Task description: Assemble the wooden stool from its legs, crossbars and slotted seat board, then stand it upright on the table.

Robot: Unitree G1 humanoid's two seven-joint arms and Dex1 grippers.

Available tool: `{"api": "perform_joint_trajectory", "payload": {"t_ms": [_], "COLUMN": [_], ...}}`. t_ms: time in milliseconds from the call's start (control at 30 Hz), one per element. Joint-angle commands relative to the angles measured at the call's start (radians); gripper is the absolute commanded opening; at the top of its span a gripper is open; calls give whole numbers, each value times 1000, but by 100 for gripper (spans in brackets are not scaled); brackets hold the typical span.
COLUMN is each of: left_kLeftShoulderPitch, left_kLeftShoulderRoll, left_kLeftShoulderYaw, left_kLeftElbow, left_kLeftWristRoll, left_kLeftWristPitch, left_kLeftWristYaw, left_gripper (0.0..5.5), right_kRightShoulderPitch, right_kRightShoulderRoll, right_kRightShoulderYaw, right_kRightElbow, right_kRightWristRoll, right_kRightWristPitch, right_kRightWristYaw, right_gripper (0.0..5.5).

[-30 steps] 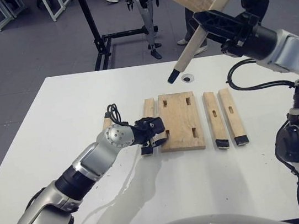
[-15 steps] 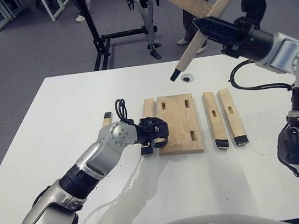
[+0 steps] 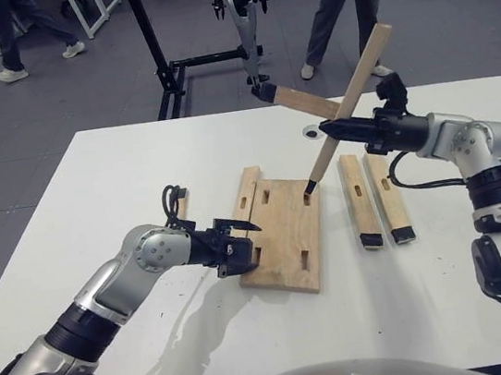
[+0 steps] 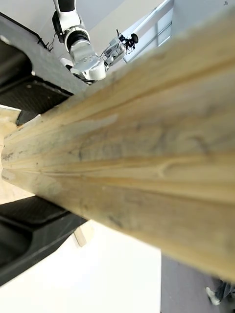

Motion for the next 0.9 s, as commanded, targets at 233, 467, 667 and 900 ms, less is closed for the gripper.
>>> {"api": "perform_joint_trajectory", "payload": {"t_ms": [233, 467, 667, 900], "left_kLeftShoulderPitch": [-84, -75, -76, -73], "left_kLeftShoulderRoll": [-10, -32, -54, -68], "left_kLeftShoulderYaw": [-28, -26, -25, -3], "left_kLeftElbow": [519, 571, 561, 531], "left_kLeftWristRoll": [232, 256, 247, 183], "left_kLeftWristPitch": [-483, -564, -557, -511], "left_kLeftWristYaw": [91, 134, 138, 113], "left_gripper": [363, 363, 363, 363], "right_kRightShoulderPitch": [51, 23, 5, 101], "right_kRightShoulderRoll": [61, 93, 145, 137], "right_kRightShoulderYaw": [57, 17, 14, 148], "right_kRightElbow": [67, 203, 282, 331], "right_kRightWristRoll": [-131, -200, -235, -438], "right_kRightWristPitch": [-129, -267, -333, -584], "right_kRightWristYaw": [11, -45, -57, -88], "right_gripper": [207, 207, 207, 206]}}
